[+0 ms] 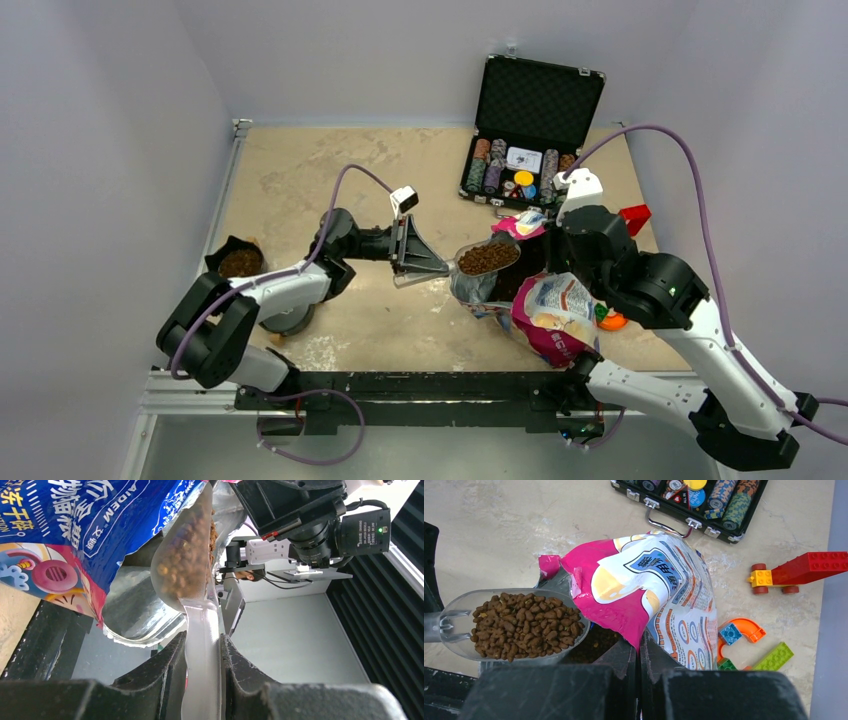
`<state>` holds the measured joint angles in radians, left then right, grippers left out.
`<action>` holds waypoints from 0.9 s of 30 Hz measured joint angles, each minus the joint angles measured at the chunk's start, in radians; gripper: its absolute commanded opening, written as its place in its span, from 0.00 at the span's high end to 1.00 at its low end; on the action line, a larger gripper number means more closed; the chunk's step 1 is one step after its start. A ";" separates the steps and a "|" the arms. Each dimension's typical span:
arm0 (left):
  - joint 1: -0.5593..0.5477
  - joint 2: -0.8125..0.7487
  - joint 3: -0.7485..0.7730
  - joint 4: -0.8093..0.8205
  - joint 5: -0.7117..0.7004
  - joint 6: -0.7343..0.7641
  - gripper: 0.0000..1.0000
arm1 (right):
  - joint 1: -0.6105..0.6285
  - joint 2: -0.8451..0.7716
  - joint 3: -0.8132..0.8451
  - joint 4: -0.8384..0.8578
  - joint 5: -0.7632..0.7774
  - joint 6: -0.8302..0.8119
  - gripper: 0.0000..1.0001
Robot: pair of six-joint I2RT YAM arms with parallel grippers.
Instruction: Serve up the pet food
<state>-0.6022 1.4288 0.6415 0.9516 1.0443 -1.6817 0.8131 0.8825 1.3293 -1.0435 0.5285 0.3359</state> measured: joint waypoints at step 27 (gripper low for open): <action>0.035 -0.150 -0.121 0.185 -0.003 -0.141 1.00 | 0.000 0.007 0.011 -0.013 0.005 0.001 1.00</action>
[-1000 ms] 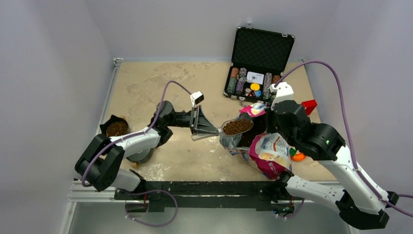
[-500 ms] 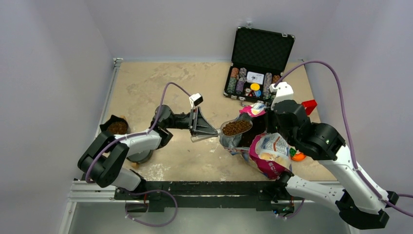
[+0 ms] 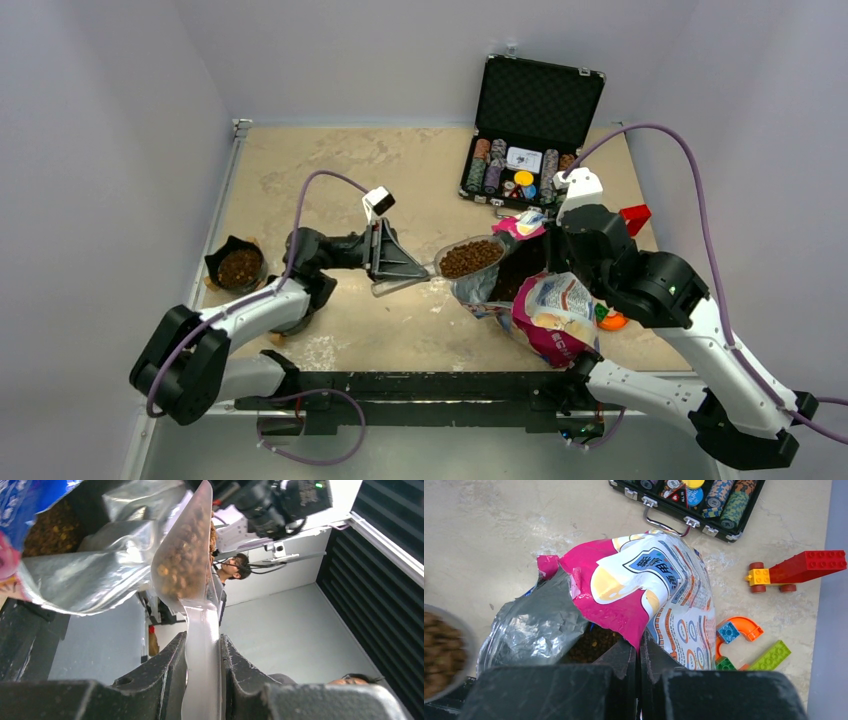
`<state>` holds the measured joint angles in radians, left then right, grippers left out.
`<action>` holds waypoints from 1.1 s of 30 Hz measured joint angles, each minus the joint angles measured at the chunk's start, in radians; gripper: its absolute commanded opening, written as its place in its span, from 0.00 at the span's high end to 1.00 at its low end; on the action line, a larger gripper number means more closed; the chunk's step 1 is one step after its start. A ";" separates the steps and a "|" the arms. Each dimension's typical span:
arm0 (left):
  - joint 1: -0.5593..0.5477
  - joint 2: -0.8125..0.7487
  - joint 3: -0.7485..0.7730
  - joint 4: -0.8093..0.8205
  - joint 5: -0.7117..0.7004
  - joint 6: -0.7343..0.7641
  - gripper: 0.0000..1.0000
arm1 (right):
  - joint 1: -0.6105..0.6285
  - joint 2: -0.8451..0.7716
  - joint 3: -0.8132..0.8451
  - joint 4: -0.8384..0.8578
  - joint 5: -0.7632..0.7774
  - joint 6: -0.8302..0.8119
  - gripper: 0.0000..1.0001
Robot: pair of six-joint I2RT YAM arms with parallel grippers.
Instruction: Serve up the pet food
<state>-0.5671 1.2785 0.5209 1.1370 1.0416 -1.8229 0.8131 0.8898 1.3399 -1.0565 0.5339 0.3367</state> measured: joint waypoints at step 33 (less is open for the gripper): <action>0.256 -0.074 0.203 -0.344 -0.299 0.014 1.00 | 0.000 -0.019 -0.006 -0.002 -0.007 0.006 1.00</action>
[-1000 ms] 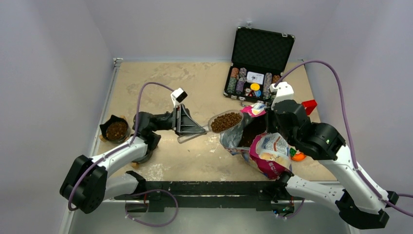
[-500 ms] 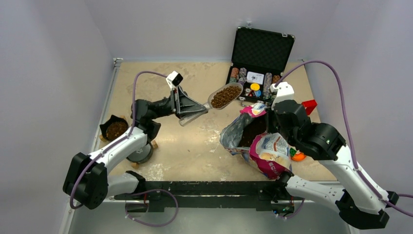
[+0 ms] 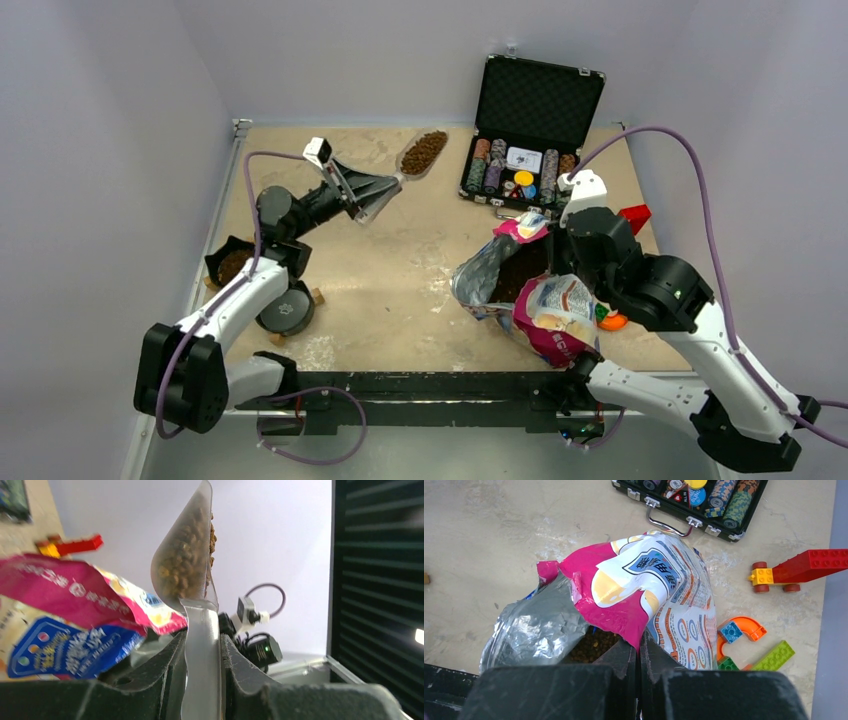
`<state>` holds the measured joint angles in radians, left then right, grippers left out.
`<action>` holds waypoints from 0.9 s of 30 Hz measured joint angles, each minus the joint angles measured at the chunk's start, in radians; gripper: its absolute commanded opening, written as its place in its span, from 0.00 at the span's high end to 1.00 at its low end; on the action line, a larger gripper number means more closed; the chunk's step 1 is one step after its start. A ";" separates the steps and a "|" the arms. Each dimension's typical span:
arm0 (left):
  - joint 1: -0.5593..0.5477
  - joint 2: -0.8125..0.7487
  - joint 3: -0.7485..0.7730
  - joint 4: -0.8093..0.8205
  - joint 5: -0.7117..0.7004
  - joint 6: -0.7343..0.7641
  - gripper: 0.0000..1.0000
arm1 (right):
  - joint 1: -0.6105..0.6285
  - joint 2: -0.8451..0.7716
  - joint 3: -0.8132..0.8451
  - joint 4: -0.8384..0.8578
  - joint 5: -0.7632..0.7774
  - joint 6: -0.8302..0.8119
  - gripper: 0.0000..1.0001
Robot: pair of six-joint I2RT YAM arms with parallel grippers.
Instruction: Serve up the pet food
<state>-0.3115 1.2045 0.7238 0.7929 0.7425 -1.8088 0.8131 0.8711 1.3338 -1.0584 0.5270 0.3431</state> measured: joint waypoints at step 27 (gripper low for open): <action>0.213 -1.007 -0.362 -0.824 -0.632 0.231 1.00 | 0.000 -0.072 -0.080 0.094 -0.129 -0.039 1.00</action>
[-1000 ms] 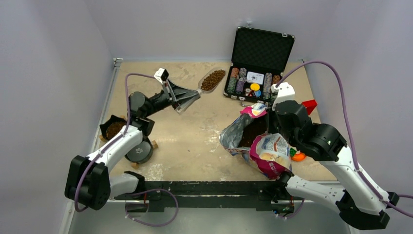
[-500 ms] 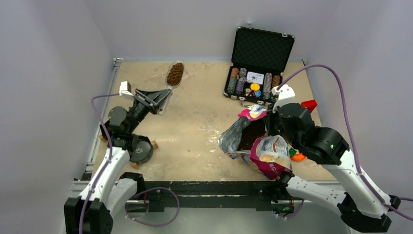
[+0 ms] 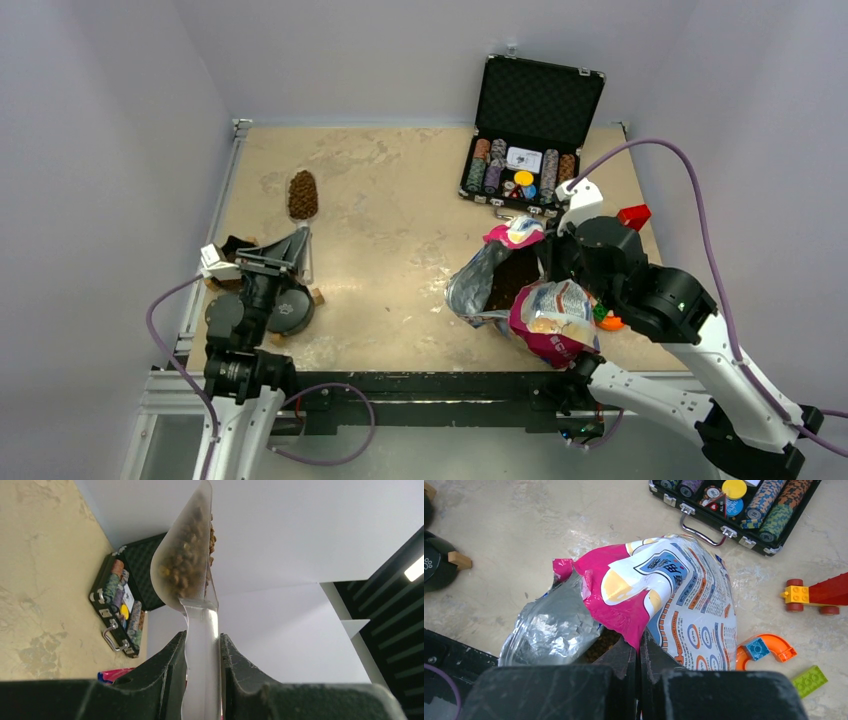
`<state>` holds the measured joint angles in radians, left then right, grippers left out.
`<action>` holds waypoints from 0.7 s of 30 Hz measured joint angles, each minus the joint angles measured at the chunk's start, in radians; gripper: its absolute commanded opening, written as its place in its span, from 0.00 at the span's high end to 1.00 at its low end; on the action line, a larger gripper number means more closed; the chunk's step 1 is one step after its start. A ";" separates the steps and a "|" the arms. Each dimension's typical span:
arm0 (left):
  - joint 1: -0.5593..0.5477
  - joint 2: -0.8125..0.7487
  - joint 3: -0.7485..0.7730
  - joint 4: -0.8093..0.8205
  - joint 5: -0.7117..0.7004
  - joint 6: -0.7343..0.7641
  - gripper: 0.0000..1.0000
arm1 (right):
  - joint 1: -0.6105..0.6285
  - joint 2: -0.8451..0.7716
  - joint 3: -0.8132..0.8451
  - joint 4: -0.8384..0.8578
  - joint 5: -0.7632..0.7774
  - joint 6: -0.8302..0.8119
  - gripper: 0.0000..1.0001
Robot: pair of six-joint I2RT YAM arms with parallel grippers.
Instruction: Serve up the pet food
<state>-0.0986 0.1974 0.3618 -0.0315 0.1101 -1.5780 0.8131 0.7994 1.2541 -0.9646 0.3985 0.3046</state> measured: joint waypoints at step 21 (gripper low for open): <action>0.000 -0.188 0.001 -0.463 -0.217 -0.035 1.00 | 0.000 -0.016 -0.015 0.015 -0.023 -0.011 1.00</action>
<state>-0.0986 0.0090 0.3626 -0.4950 -0.1074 -1.6127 0.8131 0.7830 1.2388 -0.9493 0.3752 0.2935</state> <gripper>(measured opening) 0.303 0.007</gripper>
